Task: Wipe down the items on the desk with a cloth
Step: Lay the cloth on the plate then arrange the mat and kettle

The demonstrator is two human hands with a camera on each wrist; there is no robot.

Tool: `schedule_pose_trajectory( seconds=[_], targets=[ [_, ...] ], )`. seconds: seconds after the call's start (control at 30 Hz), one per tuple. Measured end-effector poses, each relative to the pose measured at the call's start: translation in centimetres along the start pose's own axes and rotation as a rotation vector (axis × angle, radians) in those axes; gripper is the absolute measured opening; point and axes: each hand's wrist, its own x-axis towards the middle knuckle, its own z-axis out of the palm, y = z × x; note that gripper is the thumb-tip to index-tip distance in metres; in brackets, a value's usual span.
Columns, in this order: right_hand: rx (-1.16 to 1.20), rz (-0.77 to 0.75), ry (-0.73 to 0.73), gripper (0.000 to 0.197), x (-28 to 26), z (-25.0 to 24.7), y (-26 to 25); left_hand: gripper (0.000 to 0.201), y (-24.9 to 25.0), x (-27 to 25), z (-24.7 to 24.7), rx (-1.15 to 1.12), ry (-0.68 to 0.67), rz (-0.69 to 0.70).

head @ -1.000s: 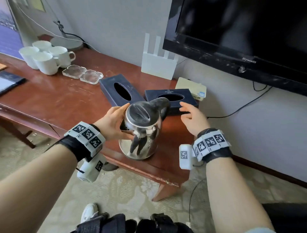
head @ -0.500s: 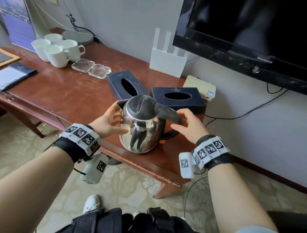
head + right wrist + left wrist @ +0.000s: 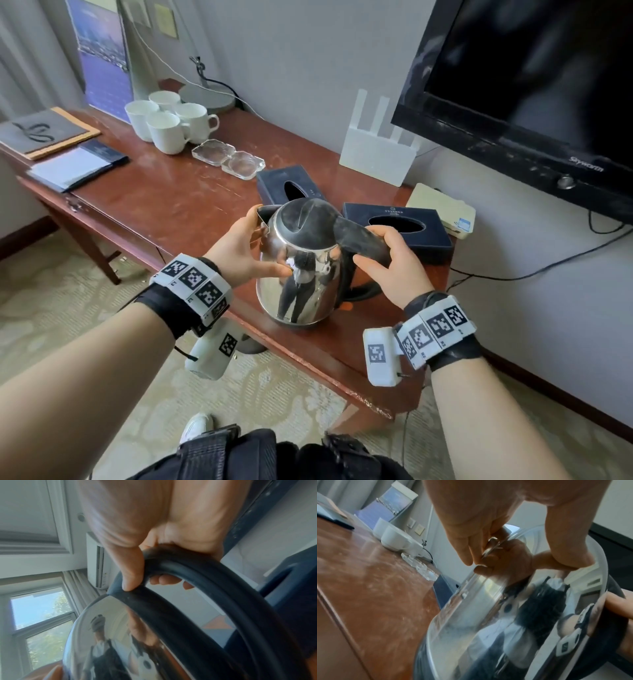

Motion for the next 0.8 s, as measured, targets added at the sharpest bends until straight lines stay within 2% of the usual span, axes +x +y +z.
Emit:
schedule_pose_trajectory(
  seconds=[0.23,0.3,0.4,0.53,0.63,0.8],
  targets=[
    [0.026,-0.127,0.001,0.035,4.9,3.2,-5.3,0.094,1.6,-0.4,-7.6,0.026,0.115,0.01],
    [0.011,-0.153,0.0,0.035,6.6,4.2,-7.0,0.088,1.8,-0.2,-10.0,0.021,0.125,0.017],
    [0.019,-0.167,-0.002,0.034,9.3,5.6,-9.7,0.088,1.6,1.0,-13.9,0.002,0.126,0.017],
    [0.079,-0.211,0.052,0.042,12.8,8.0,-12.7,0.088,1.3,3.5,-19.0,0.005,0.099,0.043],
    [0.047,-0.218,0.1,0.044,15.1,9.7,-14.6,0.074,1.2,5.9,-22.8,0.032,0.066,0.067],
    [0.011,-0.218,0.219,0.042,19.1,11.7,-17.1,0.078,1.3,10.3,-28.1,0.084,0.008,0.11]
  ],
)
